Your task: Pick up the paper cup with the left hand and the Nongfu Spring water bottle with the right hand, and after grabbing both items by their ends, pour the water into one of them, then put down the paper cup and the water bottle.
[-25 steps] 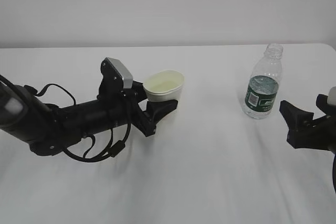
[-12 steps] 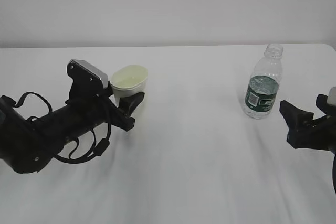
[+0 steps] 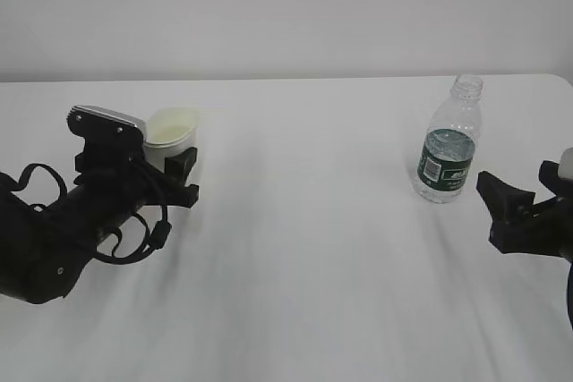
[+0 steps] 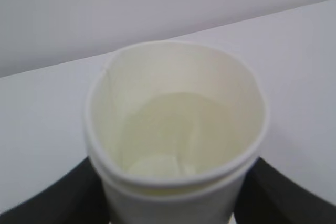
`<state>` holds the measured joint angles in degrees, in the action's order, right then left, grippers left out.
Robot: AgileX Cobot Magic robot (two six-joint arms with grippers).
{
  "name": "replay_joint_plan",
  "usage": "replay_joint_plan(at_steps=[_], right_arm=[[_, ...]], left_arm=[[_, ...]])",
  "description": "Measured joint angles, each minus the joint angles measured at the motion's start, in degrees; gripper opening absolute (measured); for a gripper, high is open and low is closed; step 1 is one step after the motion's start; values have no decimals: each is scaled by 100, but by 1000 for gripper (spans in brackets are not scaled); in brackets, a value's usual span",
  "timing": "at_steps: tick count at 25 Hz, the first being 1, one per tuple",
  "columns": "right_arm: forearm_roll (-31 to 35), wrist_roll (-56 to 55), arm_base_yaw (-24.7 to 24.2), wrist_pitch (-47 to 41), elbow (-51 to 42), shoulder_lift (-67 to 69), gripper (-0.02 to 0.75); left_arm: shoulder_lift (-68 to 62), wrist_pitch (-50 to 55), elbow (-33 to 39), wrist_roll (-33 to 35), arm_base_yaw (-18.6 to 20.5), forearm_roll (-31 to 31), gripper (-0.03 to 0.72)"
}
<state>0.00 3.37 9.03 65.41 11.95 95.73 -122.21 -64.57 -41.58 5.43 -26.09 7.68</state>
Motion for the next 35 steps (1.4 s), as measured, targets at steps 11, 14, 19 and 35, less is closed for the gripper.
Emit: replay_joint_plan(at_steps=[11,14,19,35], right_arm=[[0,0,0,0,0,0,594],[0,0,0,0,0,0,594],[0,0,0,0,0,0,593],[0,0,0,0,0,0,594]], left_arm=[[0,0,-11,92,0,677,435],[-70,-13,-66,92,0,690,435],[-255,-13,-126,102,0,690,431],[-562,-62,-369,105,0,699,429]])
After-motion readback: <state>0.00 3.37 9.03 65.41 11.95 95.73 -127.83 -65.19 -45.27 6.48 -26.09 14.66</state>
